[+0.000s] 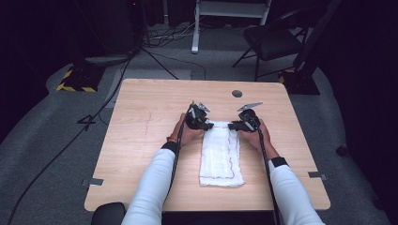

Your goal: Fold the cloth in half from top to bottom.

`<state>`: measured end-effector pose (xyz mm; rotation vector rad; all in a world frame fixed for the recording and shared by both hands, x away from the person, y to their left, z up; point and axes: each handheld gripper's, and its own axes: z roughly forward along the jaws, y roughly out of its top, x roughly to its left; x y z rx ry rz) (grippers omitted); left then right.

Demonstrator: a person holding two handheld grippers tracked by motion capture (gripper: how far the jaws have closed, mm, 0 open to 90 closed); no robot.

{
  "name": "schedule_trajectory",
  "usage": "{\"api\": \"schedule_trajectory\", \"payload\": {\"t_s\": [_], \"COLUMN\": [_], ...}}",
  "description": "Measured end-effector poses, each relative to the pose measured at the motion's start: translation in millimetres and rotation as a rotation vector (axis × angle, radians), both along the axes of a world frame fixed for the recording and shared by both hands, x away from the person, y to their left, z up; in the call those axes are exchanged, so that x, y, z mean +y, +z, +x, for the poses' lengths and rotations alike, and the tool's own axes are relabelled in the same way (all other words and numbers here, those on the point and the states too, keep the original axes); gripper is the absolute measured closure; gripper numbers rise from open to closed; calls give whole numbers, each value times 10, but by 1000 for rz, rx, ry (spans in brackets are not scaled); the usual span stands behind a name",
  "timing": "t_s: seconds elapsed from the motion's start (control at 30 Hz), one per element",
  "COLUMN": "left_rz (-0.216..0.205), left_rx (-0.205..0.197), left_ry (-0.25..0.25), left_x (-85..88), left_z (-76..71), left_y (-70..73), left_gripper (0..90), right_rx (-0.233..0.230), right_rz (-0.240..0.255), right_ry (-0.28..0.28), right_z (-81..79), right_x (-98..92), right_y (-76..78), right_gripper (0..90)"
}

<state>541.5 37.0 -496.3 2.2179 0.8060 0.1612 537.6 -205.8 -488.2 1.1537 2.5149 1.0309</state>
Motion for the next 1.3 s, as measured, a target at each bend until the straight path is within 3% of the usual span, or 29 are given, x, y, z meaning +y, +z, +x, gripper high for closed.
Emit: {"api": "schedule_trajectory", "payload": {"t_s": [0.17,0.27,0.43,0.9,0.97,1.1,1.3], "left_rz": [3,9,1,48,37,9,-1], "left_rx": [-5,-17,-40,-170,-185,-195,-185], "left_ry": [-16,1,38,52,58,39,-1], "left_x": [-7,-16,4,11,16,60,85], "left_z": [15,50,134,212,210,187,104], "left_y": [5,13,83,601,664,747,723], "left_gripper": [776,792,809,817,816,814,809], "right_rx": [-39,-69,-110,-248,-264,-285,-288], "right_rz": [-33,-43,-18,5,4,10,-2], "right_ry": [-3,-15,-44,-70,-75,-67,-34], "right_z": [-19,-11,30,93,89,70,-9], "right_x": [49,64,76,129,143,123,116], "right_y": [14,21,95,526,589,681,671], "right_gripper": [811,823,830,835,836,835,836]}}
